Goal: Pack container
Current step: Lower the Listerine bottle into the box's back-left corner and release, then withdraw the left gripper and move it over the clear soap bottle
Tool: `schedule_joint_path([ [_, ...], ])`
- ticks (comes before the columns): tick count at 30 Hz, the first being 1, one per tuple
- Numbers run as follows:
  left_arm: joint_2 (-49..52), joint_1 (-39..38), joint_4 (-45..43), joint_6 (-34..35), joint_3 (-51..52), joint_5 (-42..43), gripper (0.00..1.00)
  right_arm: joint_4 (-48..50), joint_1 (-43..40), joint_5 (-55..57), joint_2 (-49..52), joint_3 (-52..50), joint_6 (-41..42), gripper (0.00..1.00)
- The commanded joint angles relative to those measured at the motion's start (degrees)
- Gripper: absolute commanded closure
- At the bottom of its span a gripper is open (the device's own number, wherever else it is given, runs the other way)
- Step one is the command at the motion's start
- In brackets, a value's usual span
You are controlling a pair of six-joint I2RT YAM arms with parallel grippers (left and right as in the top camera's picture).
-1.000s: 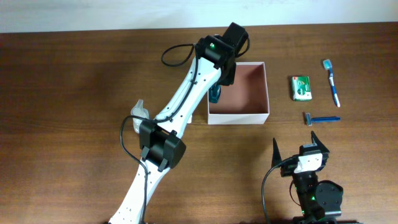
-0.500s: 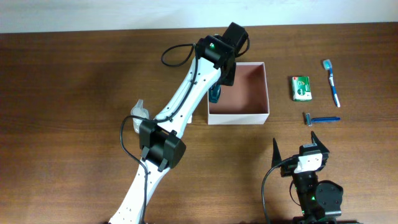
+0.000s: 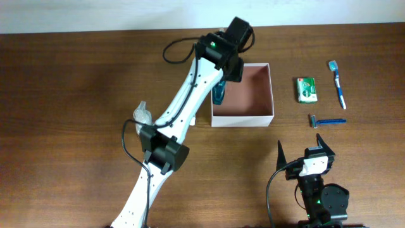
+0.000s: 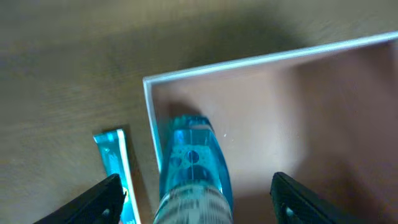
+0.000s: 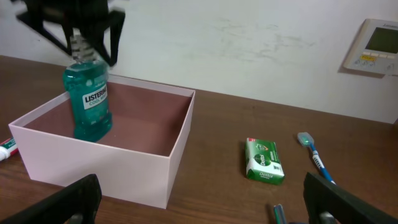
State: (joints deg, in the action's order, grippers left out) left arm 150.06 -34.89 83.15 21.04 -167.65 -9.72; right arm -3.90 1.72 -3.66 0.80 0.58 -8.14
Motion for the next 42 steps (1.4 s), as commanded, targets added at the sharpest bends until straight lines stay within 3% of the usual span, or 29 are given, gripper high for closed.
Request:
schedule_joint_path([
  [1, -1.1, 0.8, 0.3, -1.9, -6.5, -0.6, 0.2, -0.4, 0.5, 0.7, -0.6, -0.3, 0.0, 0.01],
  [5, -2.9, 1.2, 2.0, -3.0, -11.7, -0.9, 0.18, -0.4, 0.5, 0.7, -0.6, -0.3, 0.0, 0.01],
  [10, -7.5, 3.0, 6.7, -3.1, -12.2, -8.0, 0.16, -0.4, 0.5, 0.7, -0.6, -0.3, 0.0, 0.01],
  [13, -10.3, 5.3, 10.5, -3.1, -12.2, -9.8, 0.08, -0.4, 0.5, 0.7, -0.6, -0.3, 0.0, 0.01],
  [17, -12.7, 8.9, 13.6, -4.5, -12.2, -8.7, 0.01, -0.4, 0.5, 0.7, -0.6, -0.3, 0.0, 0.01],
  [22, -16.2, 12.4, 13.6, -8.8, -12.1, -2.1, 0.0, -0.4, 0.5, 0.7, -0.6, -0.3, 0.0, 0.01],
  [26, -21.2, 14.2, 13.6, -12.9, -9.7, -1.7, 0.01, -0.4, 0.5, 0.7, -0.6, -0.3, 0.0, 0.01],
  [31, -29.4, 17.7, 13.6, -12.8, 0.2, -1.6, 0.01, -0.4, 0.5, 0.7, -0.6, -0.3, 0.0, 0.01],
  [42, -45.9, 23.1, 13.6, -11.5, 33.2, 1.9, 0.01, -0.4, 0.5, 0.7, -0.6, -0.3, 0.0, 0.01],
])
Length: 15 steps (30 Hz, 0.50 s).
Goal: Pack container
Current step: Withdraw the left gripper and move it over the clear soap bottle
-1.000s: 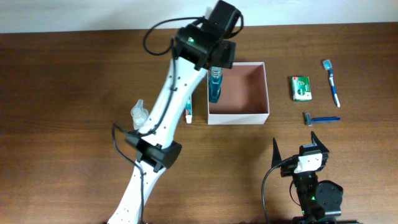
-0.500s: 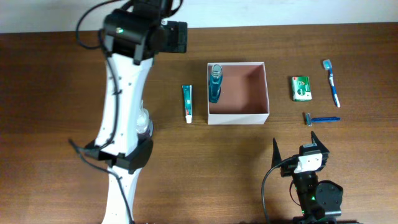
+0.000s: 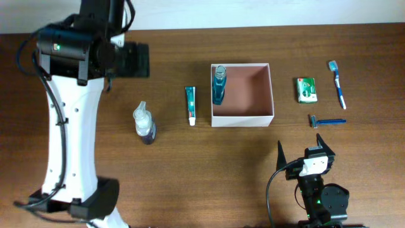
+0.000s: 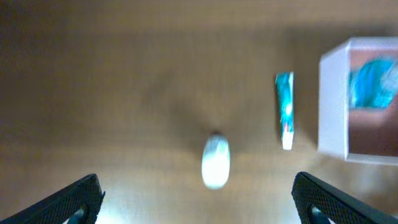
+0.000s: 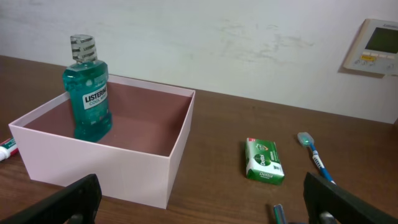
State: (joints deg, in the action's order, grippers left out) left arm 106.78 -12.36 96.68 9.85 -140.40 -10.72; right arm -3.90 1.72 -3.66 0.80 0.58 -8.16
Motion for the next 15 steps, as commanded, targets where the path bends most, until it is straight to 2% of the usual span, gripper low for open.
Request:
schedule_joint_path([
  [1, -3.0, 0.7, 0.0, -0.3, 8.5, 3.4, 0.01, -0.4, 0.5, 0.7, -0.6, -0.3, 0.1, 0.01],
  [15, -2.9, 0.7, -6.4, -0.3, 32.2, 3.8, 0.01, -0.4, 0.5, 0.7, -0.6, -0.3, 0.1, 0.01],
])
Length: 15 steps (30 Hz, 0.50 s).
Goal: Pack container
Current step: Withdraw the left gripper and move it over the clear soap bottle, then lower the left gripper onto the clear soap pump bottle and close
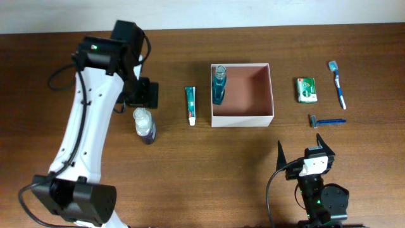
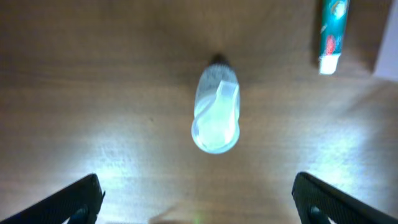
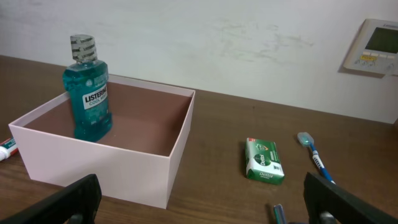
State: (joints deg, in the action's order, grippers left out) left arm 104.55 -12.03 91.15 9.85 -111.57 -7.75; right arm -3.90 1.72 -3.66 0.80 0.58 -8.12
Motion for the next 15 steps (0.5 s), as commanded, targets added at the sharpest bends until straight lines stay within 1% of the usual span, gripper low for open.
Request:
schedule_joint_path([
  [1, -0.6, 0.4, -1.9, -0.3, 4.6, 1.1, 0.01, -0.4, 0.5, 0.7, -0.6, -0.3, 0.0, 0.01],
  [8, -0.6, 0.5, -12.0, -0.3, 13.5, 2.6, 0.01, -0.4, 0.5, 0.7, -0.6, -0.3, 0.0, 0.01],
  [15, -0.4, 2.2, -18.9, -0.6, 19.6, 2.6, 0.01, -0.4, 0.5, 0.7, -0.6, -0.3, 0.0, 0.01],
])
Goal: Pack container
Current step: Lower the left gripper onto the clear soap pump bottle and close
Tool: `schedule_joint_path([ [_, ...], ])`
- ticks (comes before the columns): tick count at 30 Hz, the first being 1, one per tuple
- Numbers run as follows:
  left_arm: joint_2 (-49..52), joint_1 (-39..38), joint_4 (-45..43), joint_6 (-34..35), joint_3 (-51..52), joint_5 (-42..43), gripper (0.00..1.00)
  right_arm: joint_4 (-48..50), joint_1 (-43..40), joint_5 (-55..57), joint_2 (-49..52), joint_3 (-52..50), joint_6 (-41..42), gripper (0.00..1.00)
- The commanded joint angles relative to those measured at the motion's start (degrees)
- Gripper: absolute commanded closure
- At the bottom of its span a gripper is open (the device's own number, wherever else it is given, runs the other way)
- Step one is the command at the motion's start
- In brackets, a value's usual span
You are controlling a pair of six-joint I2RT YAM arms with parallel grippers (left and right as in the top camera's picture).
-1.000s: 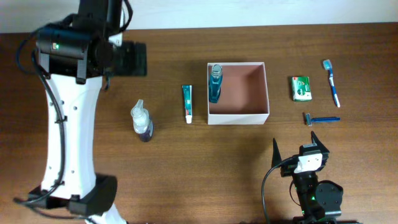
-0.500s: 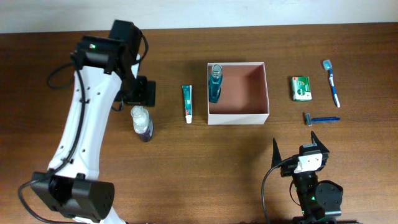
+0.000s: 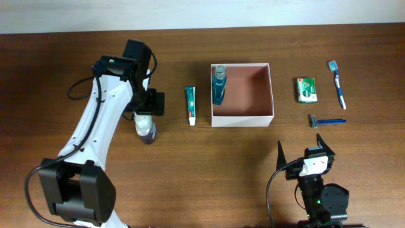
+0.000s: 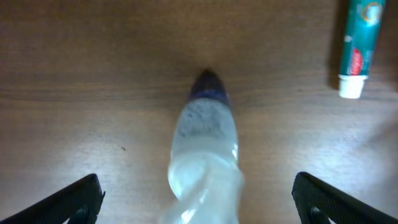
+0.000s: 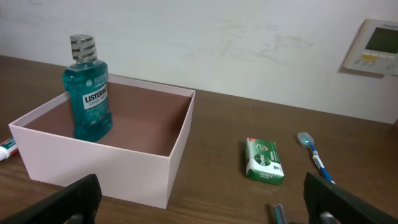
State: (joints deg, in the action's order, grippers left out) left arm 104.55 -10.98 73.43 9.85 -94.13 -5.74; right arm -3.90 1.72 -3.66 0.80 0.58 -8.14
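Note:
A clear spray bottle (image 3: 145,128) with a dark base stands on the table left of the toothpaste tube (image 3: 190,105). My left gripper (image 3: 145,115) hangs right above it, open, and the bottle (image 4: 205,143) fills the space between its dark fingertips (image 4: 71,200) without touching them. The white box (image 3: 273,95) holds a blue mouthwash bottle (image 5: 87,93) upright in one corner. My right gripper (image 5: 202,211) rests low at the table's front, open and holding nothing.
Right of the box lie a green soap pack (image 3: 306,89), a blue toothbrush (image 3: 337,83) and a razor (image 3: 326,120). In the left wrist view the toothpaste tube (image 4: 359,46) lies at the upper right. A wall runs behind the table.
My left gripper has come closer to the spray bottle, which now looks larger and reaches the bottom edge of its view. The right arm and all the objects are unmoved.
First my left gripper stood open over the mouthwash bottle inside the box's corner. Then it was far to the left, with the mouthwash left standing in the box. Then it hung above the spray bottle, and now it is nearer to it.

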Motion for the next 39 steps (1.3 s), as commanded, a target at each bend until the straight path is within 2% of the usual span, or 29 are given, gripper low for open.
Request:
schedule_joint_path([
  [1, -0.4, 1.4, -1.5, -0.6, 2.7, 0.6, 0.01, -0.4, 0.5, 0.7, -0.6, -0.3, 0.0, 0.01],
  [11, -0.4, 1.4, -1.8, -0.6, 3.3, 0.7, 0.02, -0.4, 0.5, 0.7, -0.6, -0.3, 0.0, 0.01],
  [14, -0.4, 1.4, -1.9, -0.6, 3.3, 0.7, 0.11, -0.4, 0.5, 0.7, -0.6, -0.3, 0.0, 0.01],
  [18, -0.4, 1.4, -1.9, -0.6, 3.3, 0.7, 0.36, -0.4, 0.5, 0.7, -0.6, -0.3, 0.0, 0.01],
  [23, -0.4, 1.4, -2.4, -0.6, 3.3, 0.7, 0.48, -0.4, 0.5, 0.7, -0.6, -0.3, 0.0, 0.01],
  [31, -0.4, 1.4, -2.8, -0.5, 3.3, 4.3, 0.52, -0.4, 0.5, 0.7, -0.6, -0.3, 0.0, 0.01],
  [39, -0.4, 1.4, -2.9, -0.6, 3.3, 4.4, 0.5, -0.4, 0.5, 0.7, -0.6, -0.3, 0.0, 0.01],
])
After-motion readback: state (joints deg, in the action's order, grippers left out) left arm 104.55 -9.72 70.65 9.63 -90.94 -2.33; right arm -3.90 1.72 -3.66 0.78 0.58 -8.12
